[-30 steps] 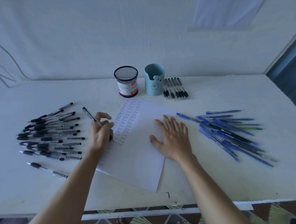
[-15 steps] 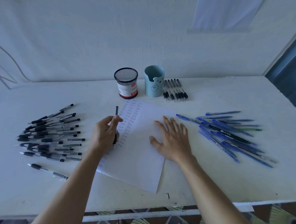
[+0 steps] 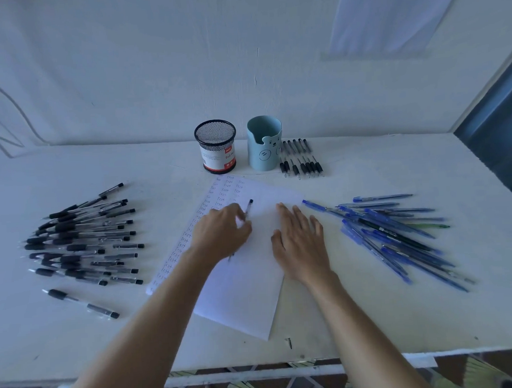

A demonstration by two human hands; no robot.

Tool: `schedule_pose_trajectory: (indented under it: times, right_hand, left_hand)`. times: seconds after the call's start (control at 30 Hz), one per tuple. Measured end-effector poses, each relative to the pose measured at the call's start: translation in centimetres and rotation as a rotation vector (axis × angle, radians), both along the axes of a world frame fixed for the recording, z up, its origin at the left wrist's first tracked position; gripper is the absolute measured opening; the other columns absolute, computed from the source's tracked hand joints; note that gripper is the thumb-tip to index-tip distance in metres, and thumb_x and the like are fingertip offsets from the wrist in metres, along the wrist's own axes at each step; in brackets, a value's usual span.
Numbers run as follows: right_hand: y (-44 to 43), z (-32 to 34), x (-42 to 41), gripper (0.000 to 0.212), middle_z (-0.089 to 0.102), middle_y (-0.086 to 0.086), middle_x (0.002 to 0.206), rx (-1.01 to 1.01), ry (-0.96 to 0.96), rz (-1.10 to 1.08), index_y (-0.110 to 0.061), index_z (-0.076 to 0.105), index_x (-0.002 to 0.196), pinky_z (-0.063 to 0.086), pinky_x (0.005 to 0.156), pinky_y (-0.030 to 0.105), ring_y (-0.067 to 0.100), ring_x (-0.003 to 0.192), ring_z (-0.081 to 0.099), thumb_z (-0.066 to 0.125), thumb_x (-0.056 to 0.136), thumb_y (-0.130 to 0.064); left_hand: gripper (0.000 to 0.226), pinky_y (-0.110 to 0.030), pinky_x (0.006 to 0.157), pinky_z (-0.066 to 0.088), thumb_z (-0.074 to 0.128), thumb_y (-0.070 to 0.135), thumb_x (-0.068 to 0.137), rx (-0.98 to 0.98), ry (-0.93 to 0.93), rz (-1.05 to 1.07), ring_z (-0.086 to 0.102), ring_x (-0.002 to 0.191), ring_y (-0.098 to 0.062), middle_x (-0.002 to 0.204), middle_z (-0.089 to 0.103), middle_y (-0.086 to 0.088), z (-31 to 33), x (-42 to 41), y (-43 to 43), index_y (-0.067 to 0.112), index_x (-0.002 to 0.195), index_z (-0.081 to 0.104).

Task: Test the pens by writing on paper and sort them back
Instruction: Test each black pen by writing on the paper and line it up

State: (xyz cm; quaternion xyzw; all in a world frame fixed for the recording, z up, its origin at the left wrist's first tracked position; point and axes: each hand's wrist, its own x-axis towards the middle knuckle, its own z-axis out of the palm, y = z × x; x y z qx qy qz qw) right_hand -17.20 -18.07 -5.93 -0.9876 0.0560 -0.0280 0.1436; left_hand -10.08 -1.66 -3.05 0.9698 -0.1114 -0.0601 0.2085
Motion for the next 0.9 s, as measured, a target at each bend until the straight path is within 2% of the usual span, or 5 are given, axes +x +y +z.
schedule_pose_trajectory:
  times: [0.3,0.47,0.6,0.77,0.9]
  right_hand:
    - [-0.2,-0.2,0.4,0.069,0.035,-0.005,0.158,0.046,-0.065,0.017,-0.031,0.026,0.155,0.02,0.116,0.049,0.022,0.148,0.027,0.013,0.087,-0.033]
    - [0.5,0.1,1.6,0.055,0.062,0.0,0.127,0.003,-0.18,-0.059,-0.039,0.051,0.141,0.042,0.09,0.05,0.03,0.116,0.057,0.023,0.095,-0.044]
    - [1.6,0.7,2.9,0.047,0.058,0.001,0.123,-0.088,-0.101,-0.039,-0.045,0.052,0.134,0.034,0.088,0.05,0.03,0.112,0.053,0.025,0.097,-0.055]
    - [2.8,1.9,3.7,0.039,0.054,-0.003,0.114,-0.085,-0.053,-0.037,-0.036,0.059,0.117,0.023,0.081,0.04,0.024,0.109,0.048,0.049,0.089,-0.061]
    - [3.0,3.3,4.4,0.036,0.059,0.003,0.109,0.169,0.022,-0.121,-0.022,0.055,0.115,0.042,0.08,0.035,0.029,0.103,0.056,0.063,0.084,-0.036]
  left_hand:
    - [0.031,-0.035,0.069,0.042,0.041,0.049,0.1,0.048,-0.083,0.098,0.057,0.088,-0.029,0.096,0.065,-0.002,0.4,0.5,-1.6,0.025,0.112,0.056]
    - [0.036,-0.044,0.106,0.027,0.048,0.024,0.102,-0.008,-0.268,-0.016,0.033,0.138,-0.03,0.144,0.05,-0.004,-2.5,3.5,1.7,0.028,0.136,0.058]
    - [0.039,-0.04,0.114,0.016,0.044,0.031,0.104,0.004,-0.202,-0.048,0.027,0.145,-0.023,0.152,0.043,0.001,-3.1,4.1,2.6,0.034,0.141,0.053]
    - [0.039,-0.037,0.113,0.017,0.045,0.031,0.102,0.003,-0.232,-0.034,0.03,0.143,-0.019,0.15,0.046,0.003,-3.1,3.8,2.5,0.035,0.14,0.053]
    - [0.052,-0.038,0.113,0.018,0.03,0.042,0.094,0.011,-0.218,-0.031,0.032,0.142,-0.019,0.149,0.047,0.004,-3.0,3.7,2.5,0.036,0.139,0.054]
